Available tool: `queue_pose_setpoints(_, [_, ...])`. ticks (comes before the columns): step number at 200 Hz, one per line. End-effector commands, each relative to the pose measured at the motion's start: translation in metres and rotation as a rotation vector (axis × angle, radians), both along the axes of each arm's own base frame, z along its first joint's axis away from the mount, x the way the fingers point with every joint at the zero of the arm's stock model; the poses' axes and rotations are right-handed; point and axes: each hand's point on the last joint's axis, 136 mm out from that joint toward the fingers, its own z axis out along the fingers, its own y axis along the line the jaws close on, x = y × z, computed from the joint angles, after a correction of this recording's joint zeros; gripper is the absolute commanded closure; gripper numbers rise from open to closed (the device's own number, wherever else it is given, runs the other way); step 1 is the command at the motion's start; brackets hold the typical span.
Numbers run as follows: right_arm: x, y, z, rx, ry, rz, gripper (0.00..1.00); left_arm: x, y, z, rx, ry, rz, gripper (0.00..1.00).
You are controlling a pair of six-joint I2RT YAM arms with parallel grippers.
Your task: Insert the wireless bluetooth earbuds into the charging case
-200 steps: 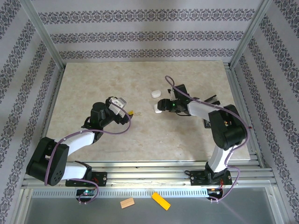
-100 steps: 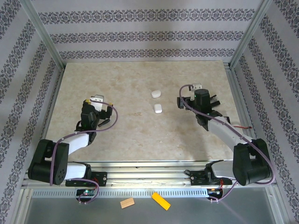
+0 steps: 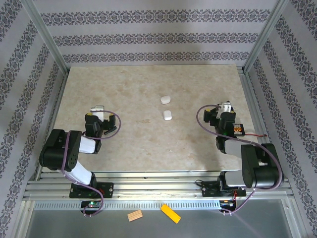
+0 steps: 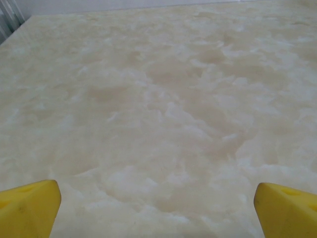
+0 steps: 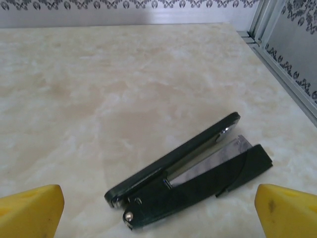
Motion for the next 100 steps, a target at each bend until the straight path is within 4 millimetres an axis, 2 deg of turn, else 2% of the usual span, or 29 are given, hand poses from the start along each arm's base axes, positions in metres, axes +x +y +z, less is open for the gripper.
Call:
queue_pose_setpoints(1, [0.012,0.008,0.008,0.015,-0.081,0.051,0.02,0.013,0.006,0.022,-0.023,-0.085,0.026,0.01])
queue_pose_setpoints(27, [0.016,0.01,-0.002,0.022,-0.056,0.064,0.02,0.016,0.009,0.018,-0.02,-0.045,0.043,0.01])
queue_pose_setpoints(31, [0.023,0.01,0.005,0.022,-0.066,0.062,0.02,0.016,0.009,0.017,-0.021,-0.042,0.042,0.01])
queue_pose_setpoints(100, [0.024,0.009,0.005,0.024,-0.062,0.064,0.02,0.018,0.004,0.017,-0.021,-0.035,0.014,0.01])
